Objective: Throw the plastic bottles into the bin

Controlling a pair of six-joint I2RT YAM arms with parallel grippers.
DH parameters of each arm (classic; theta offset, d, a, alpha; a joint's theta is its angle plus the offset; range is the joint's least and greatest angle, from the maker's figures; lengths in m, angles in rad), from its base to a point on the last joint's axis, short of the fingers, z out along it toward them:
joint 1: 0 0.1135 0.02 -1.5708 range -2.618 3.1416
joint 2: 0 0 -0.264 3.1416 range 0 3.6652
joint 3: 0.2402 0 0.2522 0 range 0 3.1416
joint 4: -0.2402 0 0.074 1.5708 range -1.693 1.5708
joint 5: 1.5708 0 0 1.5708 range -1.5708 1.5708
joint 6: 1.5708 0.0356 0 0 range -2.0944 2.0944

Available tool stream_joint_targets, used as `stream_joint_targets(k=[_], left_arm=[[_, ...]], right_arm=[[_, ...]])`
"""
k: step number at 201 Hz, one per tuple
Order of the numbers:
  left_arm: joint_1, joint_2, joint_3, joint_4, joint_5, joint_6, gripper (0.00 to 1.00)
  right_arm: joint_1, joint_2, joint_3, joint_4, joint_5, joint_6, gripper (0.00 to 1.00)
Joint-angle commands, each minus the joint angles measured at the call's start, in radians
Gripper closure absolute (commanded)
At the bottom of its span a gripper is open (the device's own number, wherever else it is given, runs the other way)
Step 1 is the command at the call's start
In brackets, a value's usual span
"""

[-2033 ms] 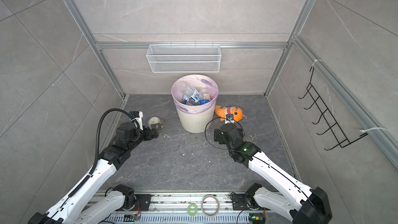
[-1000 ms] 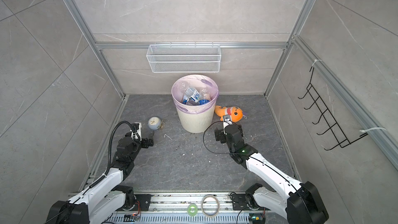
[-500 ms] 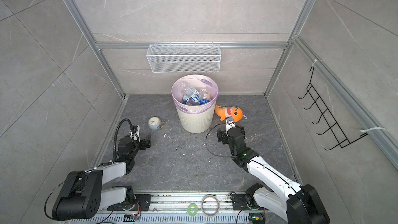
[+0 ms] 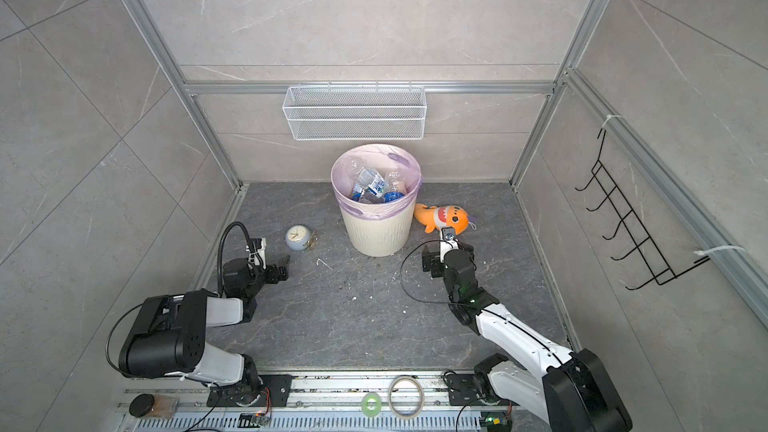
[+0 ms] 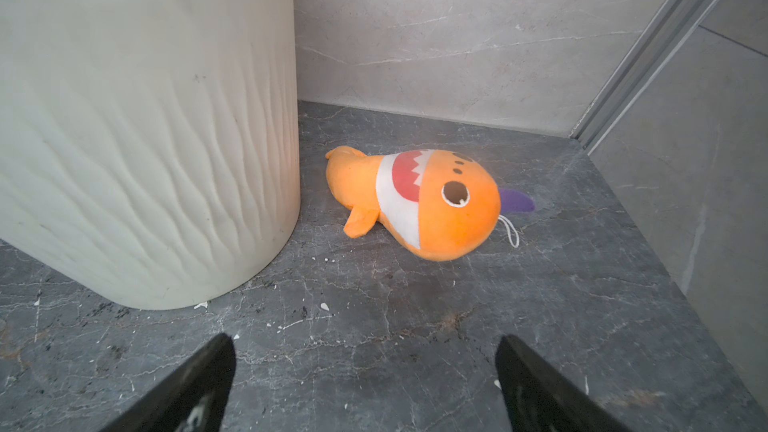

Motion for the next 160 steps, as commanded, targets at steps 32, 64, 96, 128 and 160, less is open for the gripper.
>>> stream_joint_targets(k=[32, 64, 96, 128, 160], left_arm=[[0.01, 0.002, 0.027, 0.033, 0.063, -0.006, 0.0], [0.01, 0.003, 0.027, 0.032, 0.065, -0.007, 0.0], [0.01, 0.003, 0.026, 0.033, 0.064, -0.007, 0.0], [0.01, 0.003, 0.027, 0.033, 0.065, -0.008, 0.0], [0.01, 0.003, 0.027, 0.032, 0.065, -0.007, 0.0]], right_arm=[[-0.085, 0.06, -0.048, 0.171, -0.041, -0.04, 0.0], [-0.161, 0.092, -0.067, 0.254, -0.082, -0.033, 0.0], [-0.218, 0.103, -0.062, 0.267, -0.139, -0.025, 0.0], [-0.235, 0.111, -0.067, 0.244, -0.143, -0.039, 0.0], [-0.235, 0.143, -0.085, 0.295, -0.155, -0.08, 0.0]])
